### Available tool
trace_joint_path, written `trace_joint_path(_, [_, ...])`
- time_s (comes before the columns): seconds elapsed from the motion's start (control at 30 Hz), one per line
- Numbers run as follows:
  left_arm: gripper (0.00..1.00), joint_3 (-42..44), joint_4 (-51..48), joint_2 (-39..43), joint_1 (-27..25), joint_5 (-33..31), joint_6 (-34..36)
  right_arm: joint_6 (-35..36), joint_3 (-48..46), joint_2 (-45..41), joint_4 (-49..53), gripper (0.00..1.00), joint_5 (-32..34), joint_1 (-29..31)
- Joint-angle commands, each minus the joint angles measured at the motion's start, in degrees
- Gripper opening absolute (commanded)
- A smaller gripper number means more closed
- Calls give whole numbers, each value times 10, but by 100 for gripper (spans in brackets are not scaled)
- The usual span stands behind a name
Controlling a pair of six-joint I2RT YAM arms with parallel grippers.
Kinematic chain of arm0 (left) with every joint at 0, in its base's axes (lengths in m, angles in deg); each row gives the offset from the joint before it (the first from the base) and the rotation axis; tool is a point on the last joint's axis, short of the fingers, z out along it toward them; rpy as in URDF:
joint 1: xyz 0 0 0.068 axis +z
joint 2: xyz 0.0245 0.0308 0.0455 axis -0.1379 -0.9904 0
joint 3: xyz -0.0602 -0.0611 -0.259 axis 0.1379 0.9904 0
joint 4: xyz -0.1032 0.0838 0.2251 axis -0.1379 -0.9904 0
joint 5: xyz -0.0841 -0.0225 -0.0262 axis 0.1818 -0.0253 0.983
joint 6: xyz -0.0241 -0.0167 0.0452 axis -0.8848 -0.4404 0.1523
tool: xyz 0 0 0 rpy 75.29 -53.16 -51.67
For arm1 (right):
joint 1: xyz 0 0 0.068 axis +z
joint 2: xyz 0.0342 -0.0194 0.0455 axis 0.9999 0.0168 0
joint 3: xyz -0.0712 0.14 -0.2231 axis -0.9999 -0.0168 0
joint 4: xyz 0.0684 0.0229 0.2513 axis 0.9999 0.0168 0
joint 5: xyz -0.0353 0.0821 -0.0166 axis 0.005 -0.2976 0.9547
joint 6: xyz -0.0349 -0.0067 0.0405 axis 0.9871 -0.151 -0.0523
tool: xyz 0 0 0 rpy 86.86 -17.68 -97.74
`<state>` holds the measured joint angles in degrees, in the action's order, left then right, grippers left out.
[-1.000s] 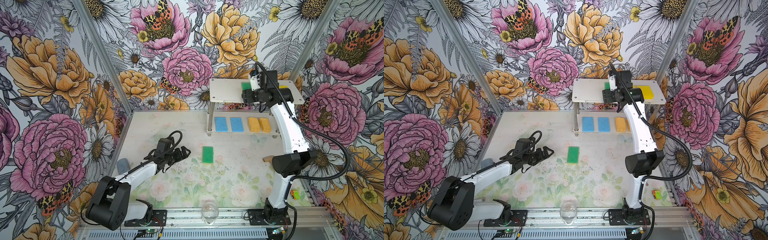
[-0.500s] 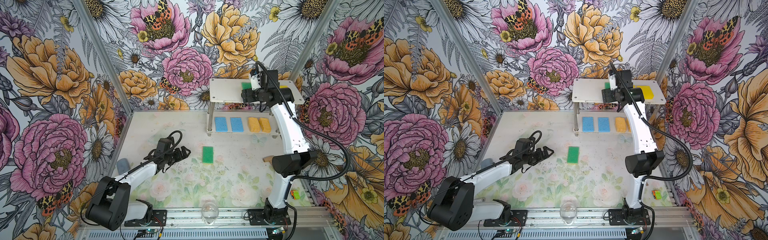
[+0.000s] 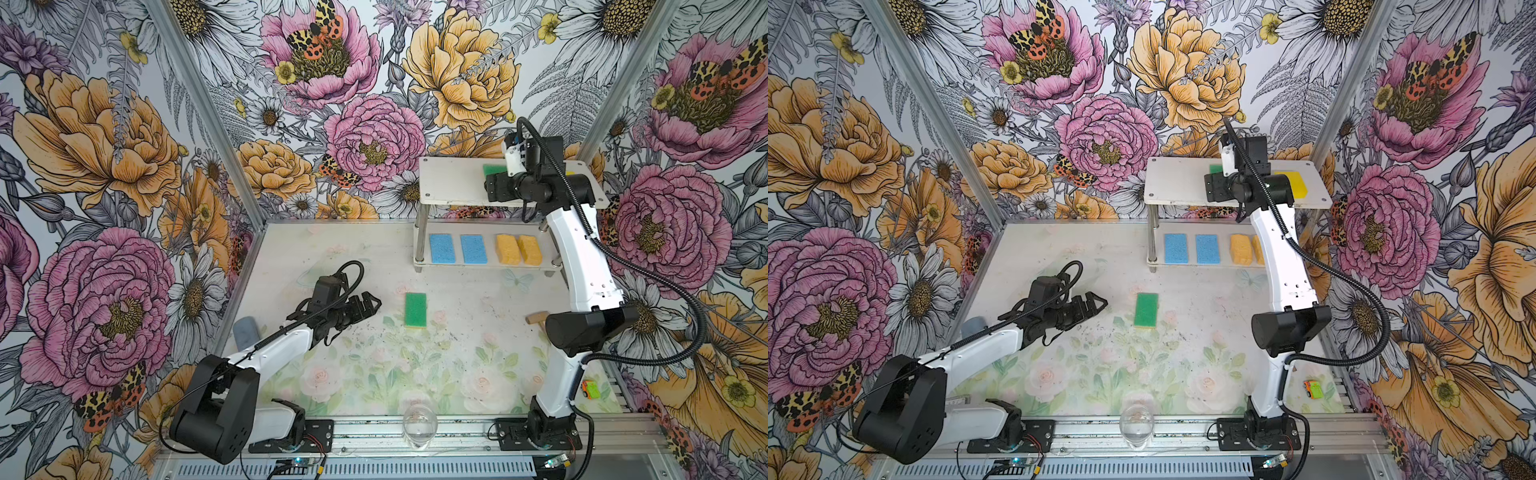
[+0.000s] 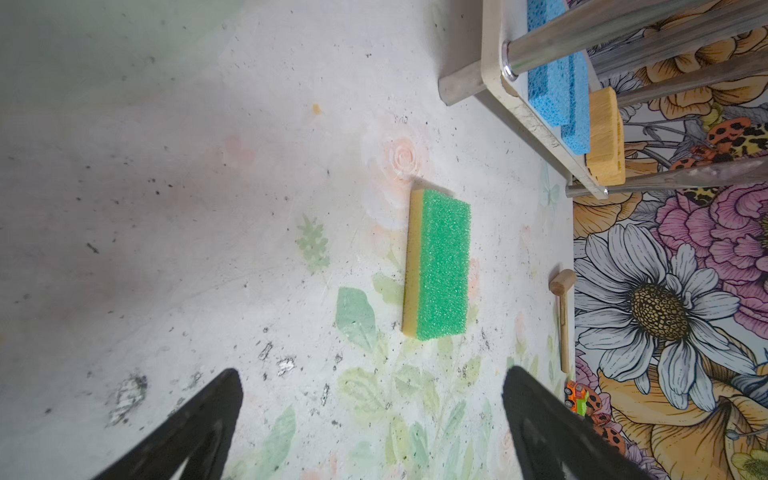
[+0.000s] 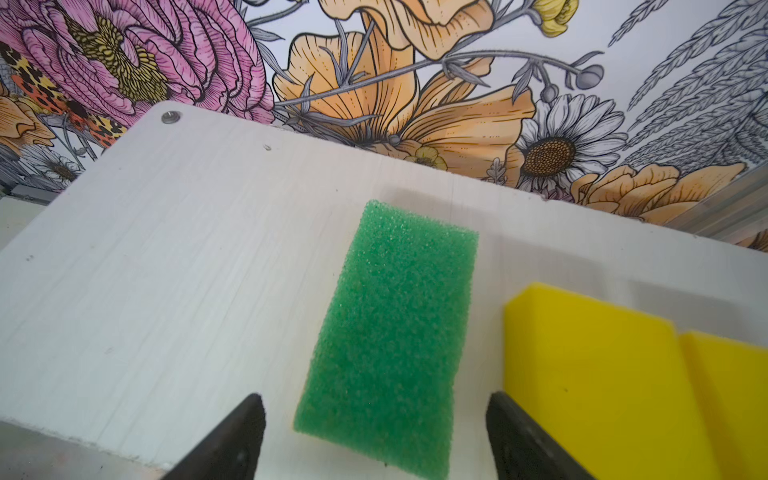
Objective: Place and organize the cleaning sponges onto the shelf
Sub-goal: 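Open the right gripper and draw it back from the shelf, then move the right gripper down over the yellow-green sponge on the table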
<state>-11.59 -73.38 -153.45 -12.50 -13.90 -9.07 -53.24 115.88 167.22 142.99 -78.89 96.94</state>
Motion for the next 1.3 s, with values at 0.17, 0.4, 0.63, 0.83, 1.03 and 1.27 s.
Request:
trace_joint_path(0.17, [99, 8, 21, 14, 3, 6, -1, -65, -38, -124, -6, 89, -36, -1])
trace_joint_path(0.4, [99, 3, 31, -3, 4, 14, -1, -133, -141, -235, -7, 93, -87, 2])
trace_joint_path(0.63, [99, -10, 45, -29, 3, 25, -1, -171, -266, -332, -7, 95, -107, 17])
trace_joint_path(0.83, [99, -21, 44, -46, 2, 27, 2, -203, -381, -395, -9, 95, -93, 33])
trace_joint_path(1.03, [99, -29, 42, -60, -4, 15, 0, -252, -507, -428, -34, 95, -77, 78])
trace_joint_path(1.27, [99, -30, 40, -65, -13, 3, -5, -325, -636, -444, -107, 95, -59, 123])
